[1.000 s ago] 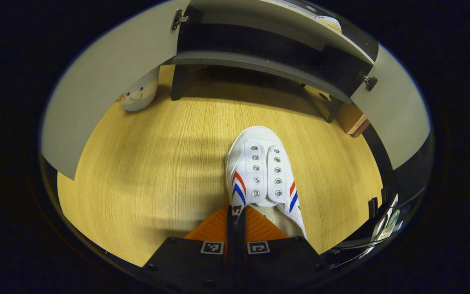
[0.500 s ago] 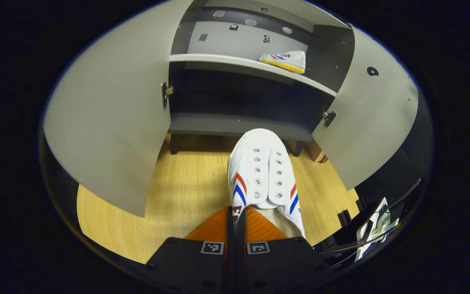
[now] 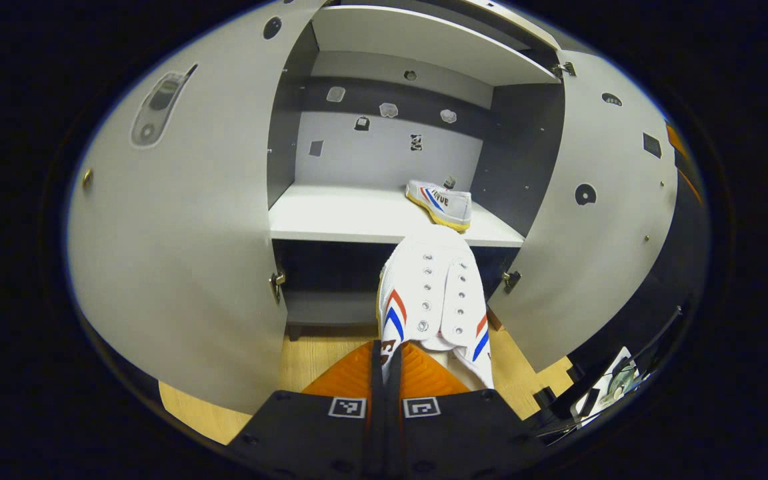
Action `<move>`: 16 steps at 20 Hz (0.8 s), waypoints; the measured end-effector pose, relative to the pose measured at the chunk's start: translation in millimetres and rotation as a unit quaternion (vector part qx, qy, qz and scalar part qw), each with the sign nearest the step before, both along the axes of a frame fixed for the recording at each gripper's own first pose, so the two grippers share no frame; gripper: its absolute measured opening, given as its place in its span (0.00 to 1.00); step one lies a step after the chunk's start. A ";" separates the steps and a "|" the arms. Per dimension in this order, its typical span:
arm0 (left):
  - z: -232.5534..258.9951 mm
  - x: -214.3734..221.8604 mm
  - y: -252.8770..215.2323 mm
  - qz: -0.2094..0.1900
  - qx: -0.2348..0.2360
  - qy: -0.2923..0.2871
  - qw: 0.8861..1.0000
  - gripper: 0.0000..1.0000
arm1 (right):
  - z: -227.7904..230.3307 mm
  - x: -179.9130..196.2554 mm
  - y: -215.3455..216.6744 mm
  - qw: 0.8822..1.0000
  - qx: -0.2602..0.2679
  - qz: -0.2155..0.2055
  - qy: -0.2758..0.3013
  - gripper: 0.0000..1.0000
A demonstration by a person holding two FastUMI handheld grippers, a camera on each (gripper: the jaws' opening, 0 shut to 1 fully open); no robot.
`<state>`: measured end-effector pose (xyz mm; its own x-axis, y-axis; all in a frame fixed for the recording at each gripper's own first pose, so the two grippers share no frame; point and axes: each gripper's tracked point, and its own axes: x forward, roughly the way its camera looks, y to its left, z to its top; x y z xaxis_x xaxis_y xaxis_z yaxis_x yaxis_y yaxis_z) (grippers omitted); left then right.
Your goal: Grab one shoe with the right hand and put it into the shoe cabinet, grab the other shoe with the left hand and put it into the shoe cabinet; then close the right door with the right hand and the left door with the left hand.
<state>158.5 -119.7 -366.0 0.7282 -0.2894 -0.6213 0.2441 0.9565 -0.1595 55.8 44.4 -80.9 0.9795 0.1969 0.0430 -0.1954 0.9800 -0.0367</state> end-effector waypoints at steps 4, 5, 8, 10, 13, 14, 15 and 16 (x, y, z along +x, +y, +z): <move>39.0 56.3 -6.8 0.018 0.007 -0.044 0.999 0.06 | 4.0 2.5 -10.0 1.000 0.003 -0.016 -0.009 0.94; 44.7 69.6 -9.8 0.022 0.007 -0.055 0.998 0.06 | 3.9 2.1 -11.3 1.000 0.005 -0.019 -0.009 0.94; 58.2 111.6 -15.0 0.038 -0.012 -0.071 0.997 0.06 | 2.4 3.2 -18.1 0.999 0.003 -0.031 -0.010 0.94; 45.0 145.2 -12.6 0.054 0.004 -0.068 0.996 0.06 | 1.3 3.8 -20.9 0.999 0.007 -0.035 -0.009 0.94; 33.8 190.3 -2.8 0.096 0.018 -0.068 0.993 0.06 | -3.9 4.2 -18.1 1.000 -0.007 -0.022 0.000 0.94; 32.6 203.4 -3.4 0.105 0.008 -0.063 0.992 0.06 | -5.3 6.5 -19.3 1.000 -0.017 -0.021 -0.001 0.94; 31.1 217.1 -4.8 0.113 -0.005 -0.058 0.992 0.06 | -5.2 9.6 -20.0 0.999 -0.026 -0.021 -0.004 0.94; 28.8 227.9 -7.1 0.117 -0.012 -0.046 0.992 0.06 | -5.5 13.0 -20.7 0.999 -0.033 -0.021 -0.007 0.94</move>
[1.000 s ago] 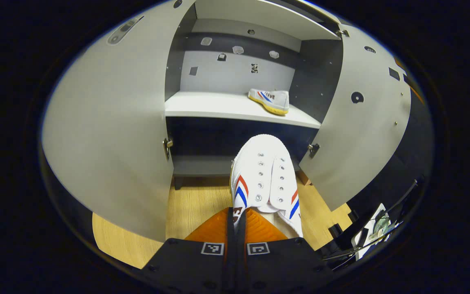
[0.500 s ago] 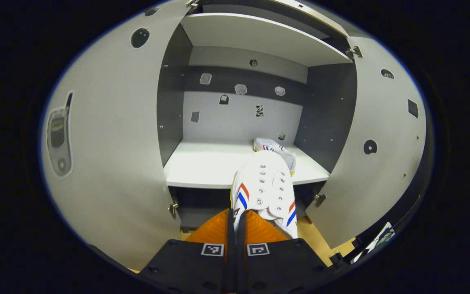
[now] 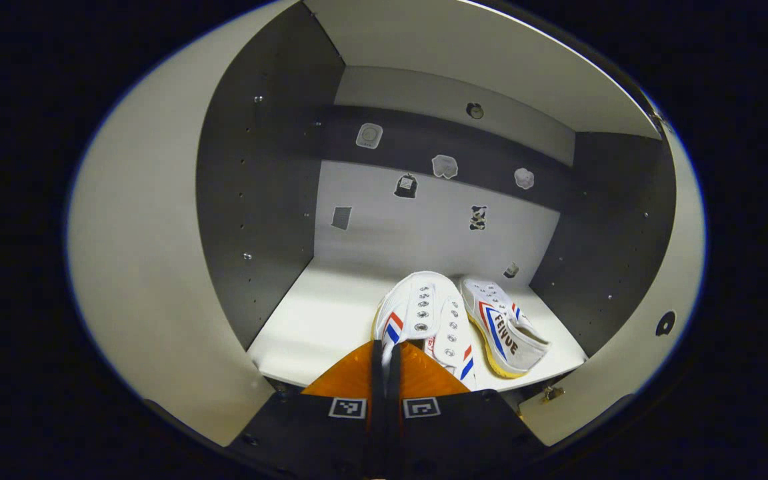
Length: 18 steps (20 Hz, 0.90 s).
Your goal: Grab one shoe with the right hand and put it into the shoe cabinet, grab the other shoe with the left hand and put it into the shoe cabinet; then close the right door with the right hand and the left door with the left hand.
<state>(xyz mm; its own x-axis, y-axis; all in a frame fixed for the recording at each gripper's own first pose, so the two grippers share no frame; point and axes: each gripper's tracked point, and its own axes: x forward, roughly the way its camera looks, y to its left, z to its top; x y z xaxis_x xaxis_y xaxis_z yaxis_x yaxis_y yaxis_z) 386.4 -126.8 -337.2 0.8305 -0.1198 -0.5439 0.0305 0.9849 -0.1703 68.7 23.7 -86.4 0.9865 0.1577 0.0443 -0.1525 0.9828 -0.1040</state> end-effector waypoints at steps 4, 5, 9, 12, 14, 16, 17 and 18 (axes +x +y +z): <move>-19.6 44.9 -6.5 0.010 -0.004 0.020 1.000 0.06 | -10.3 10.6 2.4 1.000 -0.002 0.005 0.006 0.94; -26.6 50.5 -6.9 0.014 -0.004 0.028 1.000 0.06 | -12.8 11.5 2.5 1.000 -0.001 0.008 0.011 0.94; -58.0 51.5 -6.4 0.023 0.014 0.073 0.997 0.06 | -11.0 14.6 3.3 1.000 -0.002 0.015 0.004 0.94; -48.1 50.5 -12.7 0.005 -0.001 0.055 0.998 0.18 | -10.9 13.9 6.6 1.000 0.004 0.020 0.004 0.94; -37.6 47.1 -10.6 0.001 0.003 0.037 0.999 0.39 | -10.1 12.4 9.6 1.000 0.007 0.026 0.004 0.94; -16.0 41.0 -7.4 -0.001 0.005 0.011 1.000 0.92 | -9.2 9.9 14.2 0.999 0.009 0.030 0.004 0.94; -6.9 34.4 -3.8 0.001 0.011 0.003 1.000 0.93 | -8.0 7.9 15.5 0.999 0.010 0.032 0.004 0.94; 1.1 27.5 -1.7 0.001 0.019 -0.004 1.000 0.92 | -6.4 5.0 16.8 0.999 0.012 0.034 0.003 0.94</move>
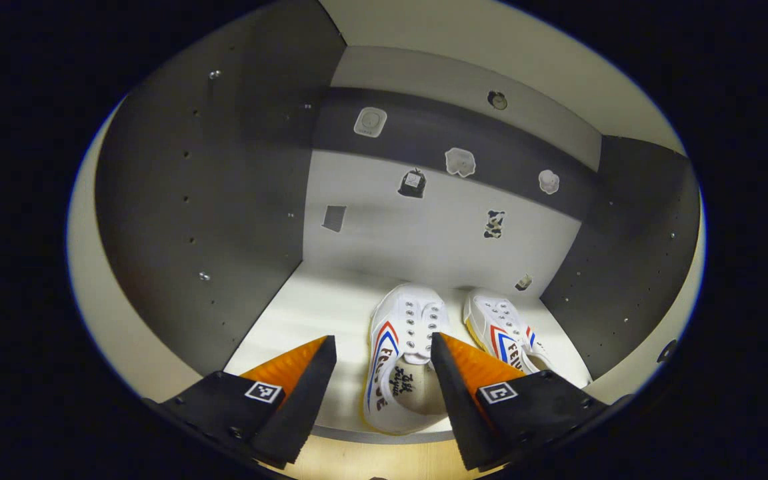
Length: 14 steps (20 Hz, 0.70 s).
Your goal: Grab one shoe with the right hand and put it into the shoe cabinet, grab the other shoe with the left hand and put it into the shoe cabinet; then close the right door with the right hand and the left door with the left hand.
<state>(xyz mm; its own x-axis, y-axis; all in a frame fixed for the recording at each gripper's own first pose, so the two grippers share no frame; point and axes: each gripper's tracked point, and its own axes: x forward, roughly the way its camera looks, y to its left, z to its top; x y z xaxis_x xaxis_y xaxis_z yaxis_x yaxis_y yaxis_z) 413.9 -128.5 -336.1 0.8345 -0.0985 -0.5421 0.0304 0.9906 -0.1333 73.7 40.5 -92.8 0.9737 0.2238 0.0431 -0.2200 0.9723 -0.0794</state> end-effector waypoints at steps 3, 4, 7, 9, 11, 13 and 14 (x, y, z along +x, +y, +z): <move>28.3 -25.3 -1.1 -0.016 0.014 -0.031 0.999 0.97 | 6.1 -9.9 2.9 1.000 0.005 0.003 -0.004 0.94; 39.0 -34.3 -1.3 -0.021 0.021 -0.044 0.999 0.97 | 8.0 -12.8 2.9 1.000 0.005 0.003 -0.005 0.94; 80.7 -60.8 0.0 -0.031 0.039 -0.091 0.995 0.98 | 14.7 -24.2 3.8 1.000 0.004 0.003 -0.010 0.94; 112.3 -79.7 -2.4 -0.045 0.042 -0.123 0.990 0.97 | 20.8 -31.4 4.6 1.000 0.004 0.004 -0.016 0.94; 140.8 -100.0 -3.9 -0.059 0.047 -0.149 0.986 0.98 | 26.3 -38.0 4.6 1.000 0.002 0.003 -0.020 0.94; 168.7 -120.5 -2.1 -0.065 0.050 -0.174 0.981 0.96 | 31.7 -43.1 3.0 1.000 0.000 0.000 -0.025 0.94; 183.0 -130.1 -1.1 -0.069 0.050 -0.188 0.978 0.97 | 34.5 -46.0 1.1 1.000 0.000 -0.002 -0.028 0.94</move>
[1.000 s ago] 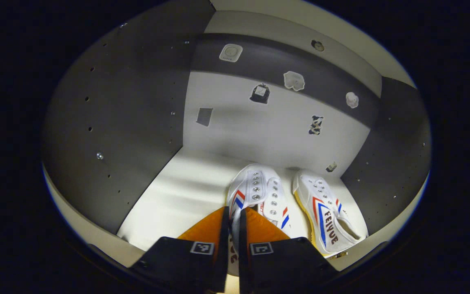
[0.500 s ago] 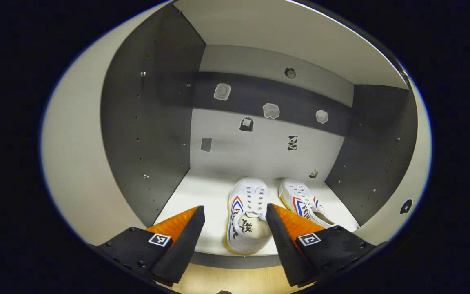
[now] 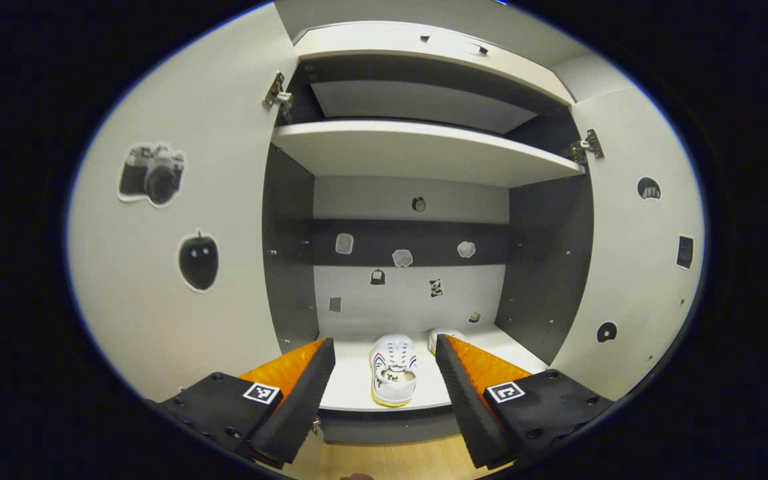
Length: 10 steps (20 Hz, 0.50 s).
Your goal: Grab one shoe with the right hand and put it into the shoe cabinet, grab the other shoe with the left hand and put it into the shoe cabinet; then close the right door with the right hand and the left door with the left hand.
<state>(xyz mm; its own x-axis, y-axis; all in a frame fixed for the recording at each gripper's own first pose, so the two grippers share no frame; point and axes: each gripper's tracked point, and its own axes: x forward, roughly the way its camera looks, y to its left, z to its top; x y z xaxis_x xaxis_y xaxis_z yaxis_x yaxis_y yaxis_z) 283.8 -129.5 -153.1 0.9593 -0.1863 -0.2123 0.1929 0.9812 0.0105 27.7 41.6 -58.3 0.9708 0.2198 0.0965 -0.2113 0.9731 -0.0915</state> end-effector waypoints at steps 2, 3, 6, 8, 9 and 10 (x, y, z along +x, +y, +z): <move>23.3 -21.8 1.1 -0.008 -0.003 -0.022 1.000 0.97 | 3.9 -4.9 -2.4 1.000 0.000 -0.003 -0.003 0.94; 30.4 -29.5 3.2 -0.011 -0.006 -0.029 1.000 0.96 | 5.6 -6.2 -4.9 1.000 0.000 -0.005 -0.003 0.94; 49.7 -57.2 14.6 -0.019 -0.020 -0.038 0.999 0.96 | 7.5 -10.4 -17.6 1.000 0.003 -0.019 -0.004 0.94; 62.4 -74.9 24.6 -0.023 -0.022 -0.046 0.998 0.96 | 9.3 -11.0 -33.5 0.999 0.003 -0.037 -0.007 0.94; 67.7 -83.3 29.4 -0.024 -0.021 -0.052 0.998 0.96 | 9.8 -10.7 -41.9 0.999 0.002 -0.047 -0.007 0.94; 71.8 -91.7 34.1 -0.025 -0.021 -0.054 0.998 0.96 | 9.0 -9.8 -52.1 0.998 0.001 -0.058 -0.006 0.94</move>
<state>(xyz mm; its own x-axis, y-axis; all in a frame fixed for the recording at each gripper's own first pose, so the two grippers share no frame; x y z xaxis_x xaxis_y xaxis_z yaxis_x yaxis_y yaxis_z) 192.1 -95.4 -81.3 0.9656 -0.2404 -0.0992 0.2408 0.9705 -0.0081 17.9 -10.5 -49.3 0.9885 0.1050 0.1092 -0.0952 0.9913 -0.0912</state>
